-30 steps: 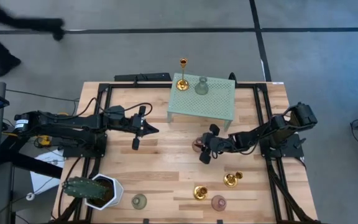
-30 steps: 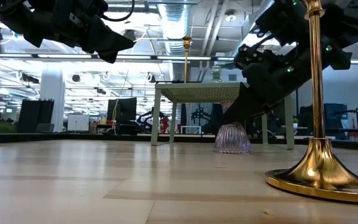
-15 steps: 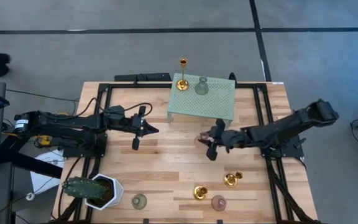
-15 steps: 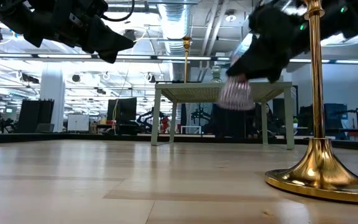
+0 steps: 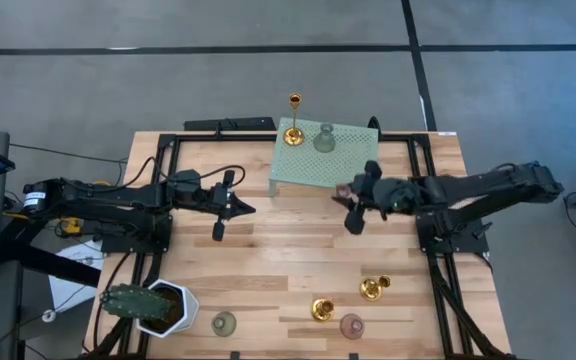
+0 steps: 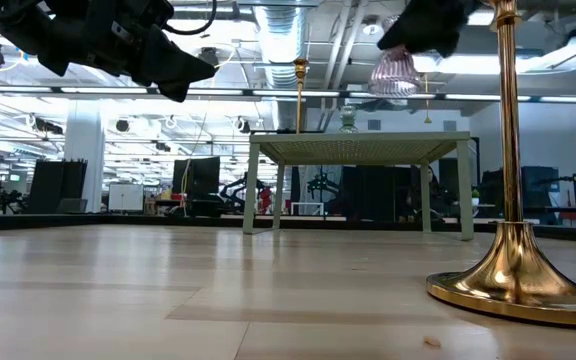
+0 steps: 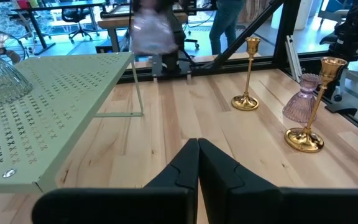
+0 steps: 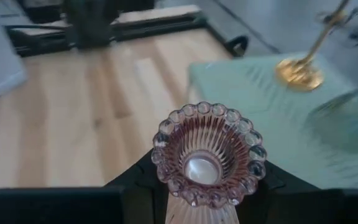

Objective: Pick & Place candle stick holders
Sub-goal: Put the top purple glass candle holder on the shelf, then put the right golden candle holder on the shelf aligned with the other golden candle holder

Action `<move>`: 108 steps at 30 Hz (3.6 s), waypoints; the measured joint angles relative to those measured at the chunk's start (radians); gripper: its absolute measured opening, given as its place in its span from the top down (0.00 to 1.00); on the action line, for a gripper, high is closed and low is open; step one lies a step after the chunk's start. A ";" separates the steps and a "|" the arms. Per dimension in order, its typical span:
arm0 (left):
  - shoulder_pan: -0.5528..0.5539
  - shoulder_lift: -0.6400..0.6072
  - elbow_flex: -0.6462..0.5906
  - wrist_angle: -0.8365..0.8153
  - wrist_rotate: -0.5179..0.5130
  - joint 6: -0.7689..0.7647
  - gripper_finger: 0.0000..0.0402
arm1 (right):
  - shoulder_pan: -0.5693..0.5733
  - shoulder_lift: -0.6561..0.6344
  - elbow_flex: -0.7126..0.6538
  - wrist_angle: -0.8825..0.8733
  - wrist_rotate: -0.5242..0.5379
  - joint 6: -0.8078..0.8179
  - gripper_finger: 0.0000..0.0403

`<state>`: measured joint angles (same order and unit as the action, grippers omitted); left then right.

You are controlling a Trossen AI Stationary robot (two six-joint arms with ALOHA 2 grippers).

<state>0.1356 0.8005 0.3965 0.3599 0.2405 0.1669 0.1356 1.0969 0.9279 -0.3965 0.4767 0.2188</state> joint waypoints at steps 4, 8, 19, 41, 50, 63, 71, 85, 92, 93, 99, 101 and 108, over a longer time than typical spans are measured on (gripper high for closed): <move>0.000 0.000 0.000 0.000 0.000 0.000 0.98 | -0.095 -0.004 0.027 -0.006 -0.022 -0.087 0.71; 0.000 0.000 0.000 0.000 0.000 0.000 0.98 | -0.223 -0.007 0.027 -0.035 -0.100 -0.114 0.71; 0.000 0.000 0.000 0.000 0.000 0.000 0.98 | -0.512 -0.002 0.027 -0.026 -0.257 -0.207 0.71; 0.000 0.000 0.000 0.000 0.000 0.000 0.98 | -0.833 0.005 -0.035 0.043 -0.456 -0.226 0.71; 0.000 0.000 0.000 0.000 0.000 0.000 0.98 | -0.864 0.078 -0.036 0.067 -0.480 -0.207 0.71; 0.000 0.000 0.000 0.000 0.000 0.000 0.98 | -0.854 0.121 -0.036 0.103 -0.480 -0.250 0.54; 0.000 0.000 0.000 0.000 0.000 0.000 0.98 | -0.848 0.013 -0.037 0.057 -0.479 -0.271 0.23; 0.000 0.000 0.000 0.000 0.000 0.000 0.98 | -0.696 -0.287 -0.036 -0.224 -0.615 -0.120 0.27; 0.000 0.000 0.000 0.000 0.000 0.000 0.98 | -0.516 -0.370 -0.035 -0.237 -0.663 -0.055 0.33; 0.000 0.000 0.000 0.000 0.000 0.000 0.98 | -0.487 -0.375 -0.035 -0.237 -0.663 -0.046 0.34; 0.000 0.000 0.000 0.000 0.000 0.000 0.98 | -0.316 -0.375 -0.035 -0.242 -0.663 -0.022 0.42; 0.000 0.000 0.000 0.000 0.000 0.000 0.98 | -0.265 -0.365 -0.035 -0.245 -0.663 -0.008 0.45; 0.000 0.000 0.000 0.000 0.000 0.000 0.98 | -0.131 -0.310 -0.035 -0.296 -0.662 0.064 0.61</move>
<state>0.1356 0.8005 0.3969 0.3599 0.2405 0.1669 0.0051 0.7866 0.8925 -0.6923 -0.1856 0.2826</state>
